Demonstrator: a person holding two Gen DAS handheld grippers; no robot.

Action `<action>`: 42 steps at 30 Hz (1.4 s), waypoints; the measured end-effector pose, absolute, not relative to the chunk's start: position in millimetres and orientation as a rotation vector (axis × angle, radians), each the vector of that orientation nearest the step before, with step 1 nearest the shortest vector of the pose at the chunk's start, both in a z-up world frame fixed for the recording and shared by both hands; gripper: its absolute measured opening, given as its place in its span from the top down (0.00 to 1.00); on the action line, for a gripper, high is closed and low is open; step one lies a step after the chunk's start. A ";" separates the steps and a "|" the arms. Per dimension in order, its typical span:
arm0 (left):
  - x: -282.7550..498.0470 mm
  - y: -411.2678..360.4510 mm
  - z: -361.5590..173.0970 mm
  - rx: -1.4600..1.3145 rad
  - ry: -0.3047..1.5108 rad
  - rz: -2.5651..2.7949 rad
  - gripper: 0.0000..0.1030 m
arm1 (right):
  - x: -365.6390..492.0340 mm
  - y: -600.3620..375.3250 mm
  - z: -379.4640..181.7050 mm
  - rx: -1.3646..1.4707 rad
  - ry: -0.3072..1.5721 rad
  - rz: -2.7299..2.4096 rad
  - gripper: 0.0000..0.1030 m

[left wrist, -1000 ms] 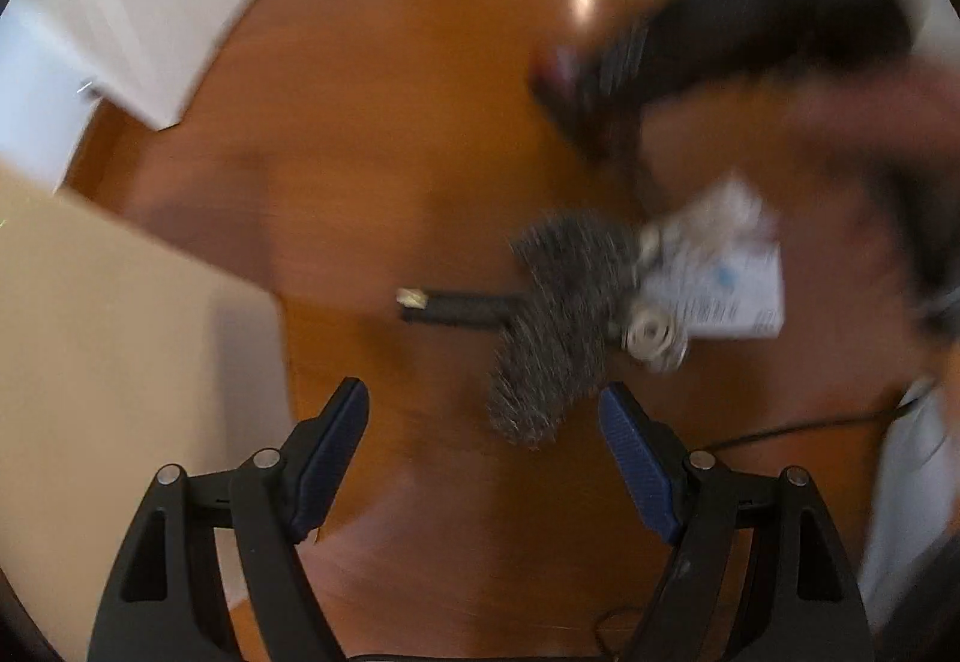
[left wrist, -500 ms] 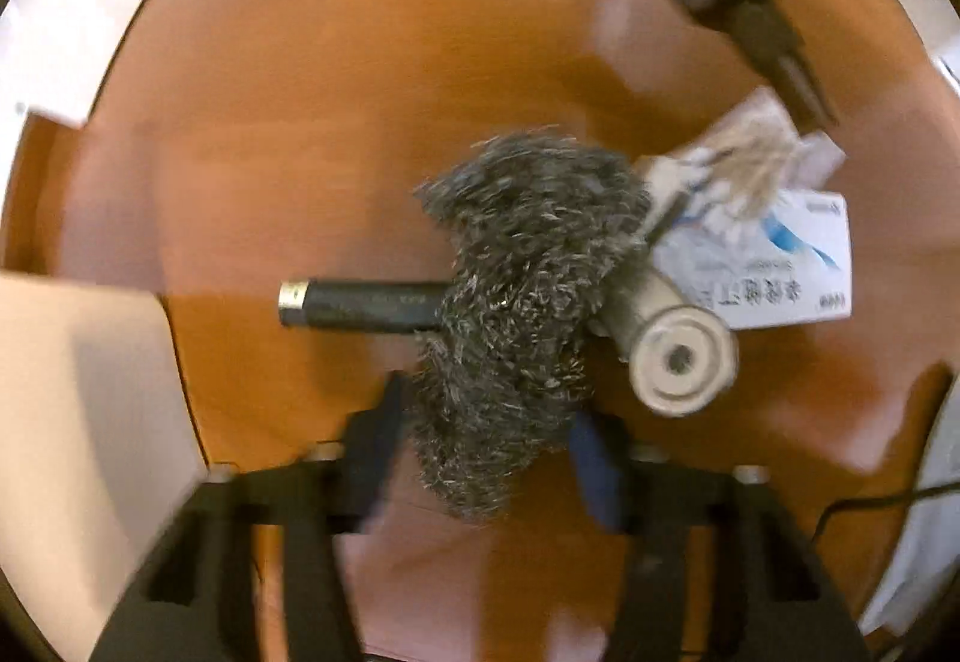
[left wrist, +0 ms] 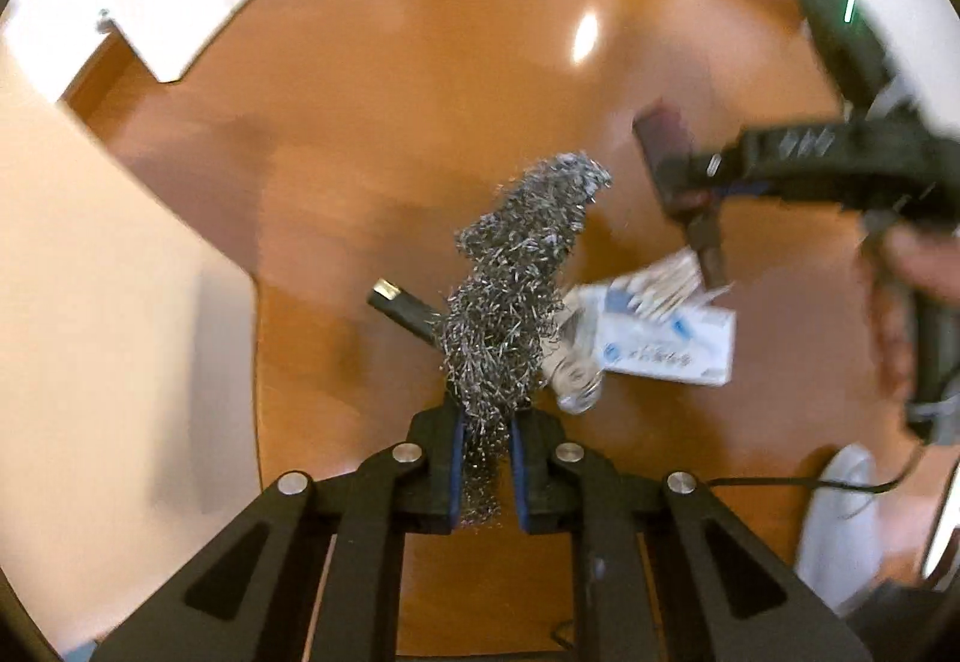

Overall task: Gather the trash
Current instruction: 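Drop the steel wool and brown bottle into the wastebasket with both tools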

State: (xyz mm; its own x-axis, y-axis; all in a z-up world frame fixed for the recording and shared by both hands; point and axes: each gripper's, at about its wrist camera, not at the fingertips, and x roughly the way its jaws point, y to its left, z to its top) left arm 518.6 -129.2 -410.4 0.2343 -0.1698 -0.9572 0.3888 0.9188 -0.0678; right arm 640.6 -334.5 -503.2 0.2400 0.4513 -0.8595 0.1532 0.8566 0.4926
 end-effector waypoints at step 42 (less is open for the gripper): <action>478.4 80.9 -230.8 0.579 1.187 0.308 0.08 | 650.9 -12.4 -288.5 0.494 1.086 0.896 0.68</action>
